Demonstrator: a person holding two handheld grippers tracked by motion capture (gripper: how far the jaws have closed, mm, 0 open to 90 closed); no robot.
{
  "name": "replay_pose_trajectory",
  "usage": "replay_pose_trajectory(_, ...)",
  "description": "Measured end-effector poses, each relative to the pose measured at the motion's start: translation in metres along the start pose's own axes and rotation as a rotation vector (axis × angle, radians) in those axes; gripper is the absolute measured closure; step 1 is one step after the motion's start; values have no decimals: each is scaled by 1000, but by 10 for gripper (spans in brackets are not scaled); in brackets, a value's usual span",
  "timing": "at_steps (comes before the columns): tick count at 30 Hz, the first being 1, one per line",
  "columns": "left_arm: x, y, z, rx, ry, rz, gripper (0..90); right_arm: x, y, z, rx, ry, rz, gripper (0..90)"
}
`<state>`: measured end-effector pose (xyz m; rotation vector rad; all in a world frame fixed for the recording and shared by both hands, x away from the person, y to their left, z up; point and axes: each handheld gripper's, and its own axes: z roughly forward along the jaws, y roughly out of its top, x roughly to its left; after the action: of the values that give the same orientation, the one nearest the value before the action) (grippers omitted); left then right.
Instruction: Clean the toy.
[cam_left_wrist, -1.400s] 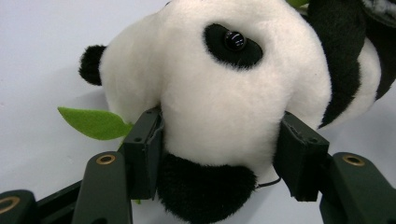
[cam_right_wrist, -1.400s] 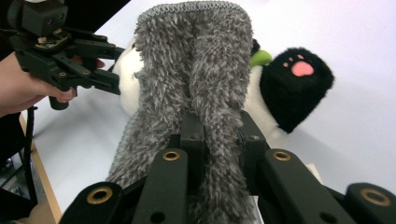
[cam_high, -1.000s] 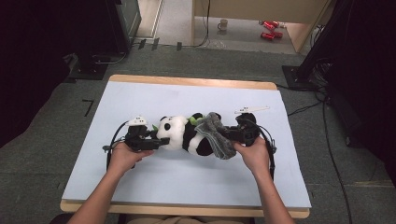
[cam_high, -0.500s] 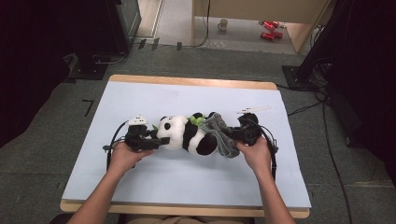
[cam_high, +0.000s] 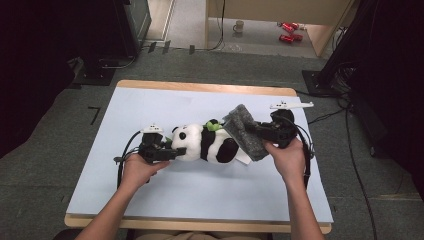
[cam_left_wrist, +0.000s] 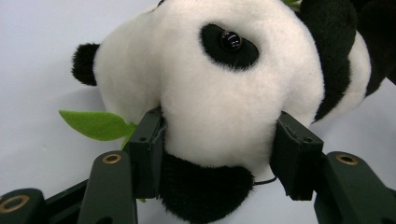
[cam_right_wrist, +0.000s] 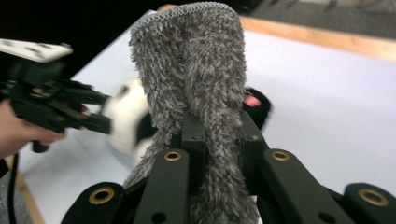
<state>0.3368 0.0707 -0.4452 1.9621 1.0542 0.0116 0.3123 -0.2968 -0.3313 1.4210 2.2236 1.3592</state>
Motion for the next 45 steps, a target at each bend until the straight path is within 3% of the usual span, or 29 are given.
replay_pose_trajectory(5,-7,-1,1,4,13,10,433,29,9,-2,-9,52,-68,787)
replay_pose_trajectory(8,-6,-1,1,1,11,18,428,44,8,9,18,96,-96,787)
replay_pose_trajectory(11,-4,-1,0,-9,3,24,418,50,2,26,61,109,-109,787)
replay_pose_trajectory(14,-2,-1,-2,-25,-3,49,389,47,-12,51,141,100,-99,787)
replay_pose_trajectory(18,0,-1,-4,-60,-19,104,339,39,-24,69,180,65,-100,788)
replay_pose_trajectory(23,-1,-4,-10,-111,-19,169,314,33,-24,72,158,23,-118,787)
replay_pose_trajectory(30,5,-8,-15,-123,-19,211,320,23,-18,74,126,12,-108,785)
replay_pose_trajectory(33,8,-9,-13,-118,-19,218,319,18,-16,76,112,14,-95,783)
replay_pose_trajectory(36,12,-9,-8,-153,-35,236,301,14,-13,78,97,12,-89,779)
replay_pose_trajectory(42,13,-1,3,-204,-36,314,257,10,-12,81,73,-4,-88,770)
replay_pose_trajectory(45,15,2,9,-206,-39,305,226,10,-13,83,74,-5,-93,762)
